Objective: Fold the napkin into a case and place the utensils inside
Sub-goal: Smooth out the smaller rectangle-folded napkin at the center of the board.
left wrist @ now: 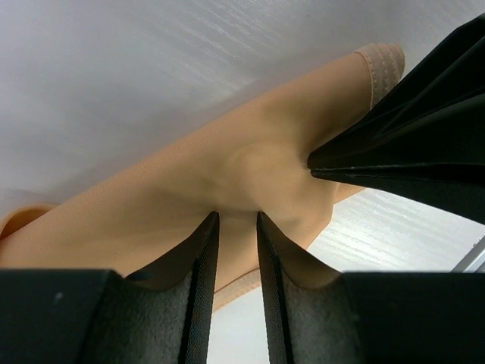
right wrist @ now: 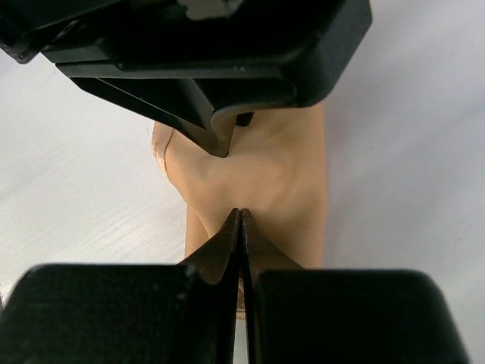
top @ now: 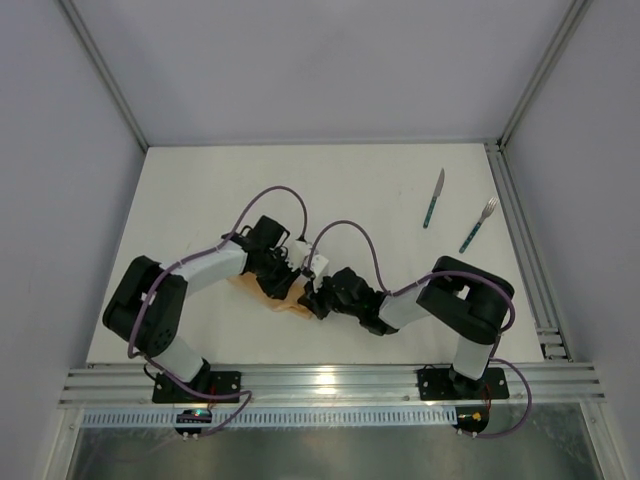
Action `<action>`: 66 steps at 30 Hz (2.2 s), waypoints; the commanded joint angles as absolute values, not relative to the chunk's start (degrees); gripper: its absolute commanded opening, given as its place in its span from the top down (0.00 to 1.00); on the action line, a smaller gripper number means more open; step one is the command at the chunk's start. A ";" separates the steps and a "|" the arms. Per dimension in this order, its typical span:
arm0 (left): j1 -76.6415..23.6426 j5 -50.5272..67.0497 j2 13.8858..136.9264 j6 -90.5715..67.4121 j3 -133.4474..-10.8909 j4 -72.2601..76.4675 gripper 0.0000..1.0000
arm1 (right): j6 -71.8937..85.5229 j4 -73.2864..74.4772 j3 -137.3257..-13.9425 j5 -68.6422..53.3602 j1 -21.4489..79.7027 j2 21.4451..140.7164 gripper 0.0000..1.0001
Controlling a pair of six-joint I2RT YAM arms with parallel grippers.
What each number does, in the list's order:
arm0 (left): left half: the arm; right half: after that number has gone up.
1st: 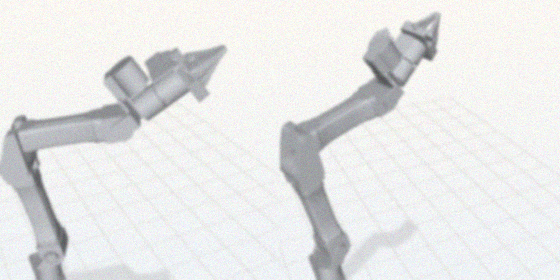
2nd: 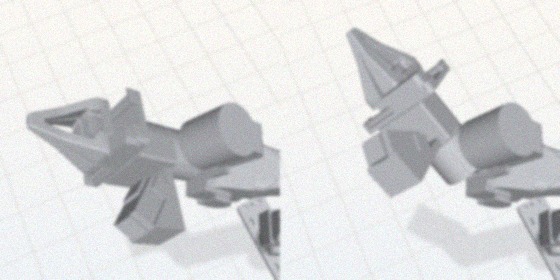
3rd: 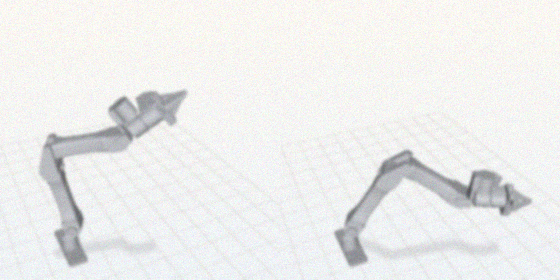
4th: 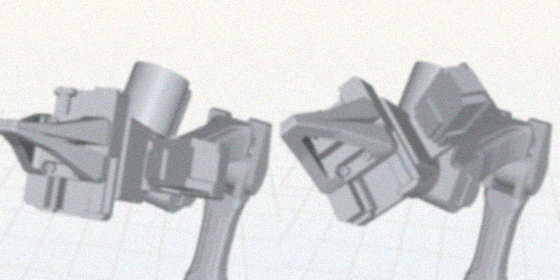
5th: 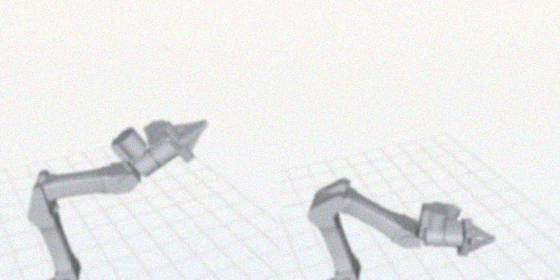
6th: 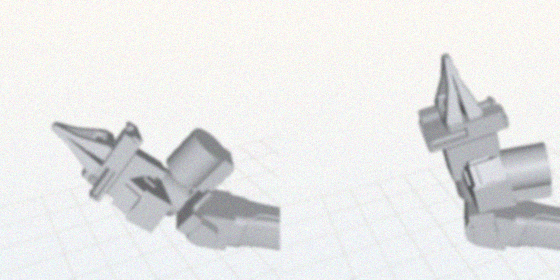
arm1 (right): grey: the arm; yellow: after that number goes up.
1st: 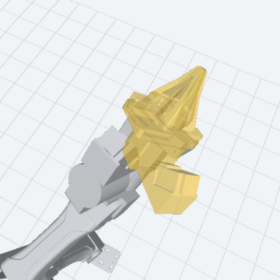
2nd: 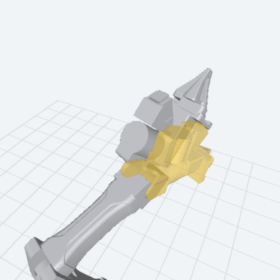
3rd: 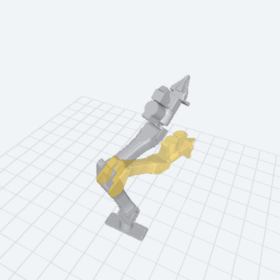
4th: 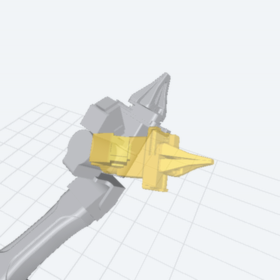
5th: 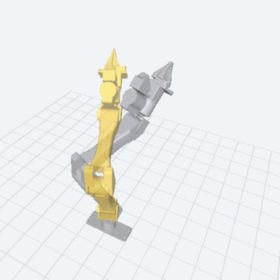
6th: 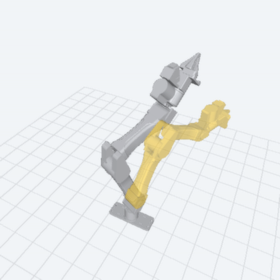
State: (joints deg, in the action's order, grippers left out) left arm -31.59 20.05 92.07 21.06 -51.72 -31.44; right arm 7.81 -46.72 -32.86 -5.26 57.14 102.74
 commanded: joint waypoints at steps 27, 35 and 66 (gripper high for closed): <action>-43.68 13.27 79.98 30.49 -39.55 -16.43 0.74 | 20.74 -50.45 -30.41 -7.56 52.56 102.48 0.96; -43.77 13.27 87.10 37.09 -39.20 -25.48 0.81 | 19.42 -49.04 -30.67 -7.73 52.56 101.87 0.96; -13.28 3.77 75.04 22.85 -48.34 -19.42 0.53 | 15.64 -43.24 -34.36 -8.44 52.29 103.27 0.96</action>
State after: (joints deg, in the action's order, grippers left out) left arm -15.40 3.57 72.47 23.94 -46.83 -22.85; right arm 16.64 -44.49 -33.23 -8.73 52.38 102.32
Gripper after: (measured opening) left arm 0.469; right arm 0.038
